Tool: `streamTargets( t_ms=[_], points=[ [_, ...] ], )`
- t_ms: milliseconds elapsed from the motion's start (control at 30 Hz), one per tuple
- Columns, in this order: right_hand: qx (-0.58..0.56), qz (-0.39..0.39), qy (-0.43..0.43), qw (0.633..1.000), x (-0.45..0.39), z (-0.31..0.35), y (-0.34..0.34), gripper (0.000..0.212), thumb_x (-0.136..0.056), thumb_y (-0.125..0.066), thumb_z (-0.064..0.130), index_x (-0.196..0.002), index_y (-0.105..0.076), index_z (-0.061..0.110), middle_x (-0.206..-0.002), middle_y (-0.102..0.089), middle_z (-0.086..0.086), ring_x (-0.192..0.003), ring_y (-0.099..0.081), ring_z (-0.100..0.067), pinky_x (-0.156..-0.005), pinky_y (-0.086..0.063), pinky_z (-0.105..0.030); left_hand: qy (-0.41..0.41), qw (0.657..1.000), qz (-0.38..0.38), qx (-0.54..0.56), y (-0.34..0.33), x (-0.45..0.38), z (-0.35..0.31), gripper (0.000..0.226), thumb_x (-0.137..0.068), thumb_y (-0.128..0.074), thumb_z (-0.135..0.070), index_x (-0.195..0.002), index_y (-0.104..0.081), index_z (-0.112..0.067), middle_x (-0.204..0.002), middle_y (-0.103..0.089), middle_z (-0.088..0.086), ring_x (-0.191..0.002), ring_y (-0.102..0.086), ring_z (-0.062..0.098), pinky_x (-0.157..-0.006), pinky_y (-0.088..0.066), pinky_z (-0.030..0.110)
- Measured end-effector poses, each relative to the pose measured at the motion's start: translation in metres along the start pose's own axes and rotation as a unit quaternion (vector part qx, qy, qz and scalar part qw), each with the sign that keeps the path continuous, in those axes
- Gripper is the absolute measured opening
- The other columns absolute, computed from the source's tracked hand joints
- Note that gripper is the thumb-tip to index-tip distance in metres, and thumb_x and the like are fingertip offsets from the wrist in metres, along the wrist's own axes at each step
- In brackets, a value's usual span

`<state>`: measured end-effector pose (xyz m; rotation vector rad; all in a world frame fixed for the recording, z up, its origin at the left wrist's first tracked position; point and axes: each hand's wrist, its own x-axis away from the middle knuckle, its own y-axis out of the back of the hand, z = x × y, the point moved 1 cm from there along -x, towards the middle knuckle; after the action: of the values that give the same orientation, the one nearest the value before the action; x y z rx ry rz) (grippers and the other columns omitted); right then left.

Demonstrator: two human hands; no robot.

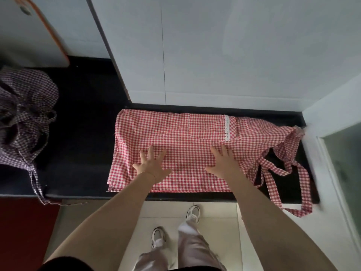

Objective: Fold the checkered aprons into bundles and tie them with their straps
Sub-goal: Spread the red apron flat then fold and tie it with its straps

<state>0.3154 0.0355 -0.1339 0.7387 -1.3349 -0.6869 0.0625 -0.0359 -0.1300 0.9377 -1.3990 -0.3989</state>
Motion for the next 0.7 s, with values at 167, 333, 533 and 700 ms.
streamTargets(
  t_ms=[167, 333, 533, 700],
  points=[
    [0.046, -0.144, 0.043, 0.988, -0.008, 0.024, 0.026, 0.057, -0.093, -0.055, 0.050, -0.141, -0.041, 0.023, -0.151, -0.036, -0.015, -0.140, -0.034, -0.033, -0.113, -0.033, -0.056, 0.047, 0.984, -0.159, 0.070, 0.013, 0.001, 0.000, 0.057, -0.095, -0.045, -0.053, -0.147, -0.033, -0.034, -0.156, -0.025, 0.011, -0.143, -0.024, 0.034, -0.112, -0.029, 0.064],
    [0.036, -0.011, 0.106, 0.994, -0.016, 0.027, 0.010, 0.098, -0.082, -0.065, 0.065, -0.155, -0.005, 0.043, -0.166, 0.008, -0.007, -0.152, 0.003, -0.037, -0.116, -0.011, -0.064, 0.029, 0.997, -0.038, 0.066, 0.004, -0.004, 0.018, 0.073, -0.097, -0.048, -0.053, -0.155, -0.003, -0.046, -0.166, 0.014, 0.004, -0.151, 0.009, 0.038, -0.114, -0.015, 0.068],
    [0.046, -0.068, 0.059, 0.995, -0.011, 0.045, 0.024, 0.070, -0.099, -0.050, 0.018, -0.157, -0.014, 0.031, -0.165, -0.003, -0.017, -0.151, -0.007, -0.040, -0.120, -0.015, -0.061, 0.104, 0.937, -0.269, 0.197, 0.014, -0.001, 0.046, 0.048, -0.091, -0.053, -0.024, -0.139, -0.050, -0.020, -0.151, -0.035, 0.011, -0.138, -0.032, 0.030, -0.112, -0.033, 0.053],
    [0.021, -0.114, 0.161, 0.980, 0.018, 0.100, 0.001, 0.032, -0.094, -0.052, 0.011, -0.125, -0.056, 0.013, -0.132, -0.050, -0.008, -0.125, -0.046, -0.027, -0.100, -0.045, -0.038, 0.278, 0.875, -0.230, 0.323, 0.008, 0.016, 0.096, 0.049, -0.092, -0.047, -0.021, -0.140, -0.041, -0.015, -0.141, -0.043, 0.014, -0.130, -0.039, 0.033, -0.107, -0.029, 0.049]
  ],
)
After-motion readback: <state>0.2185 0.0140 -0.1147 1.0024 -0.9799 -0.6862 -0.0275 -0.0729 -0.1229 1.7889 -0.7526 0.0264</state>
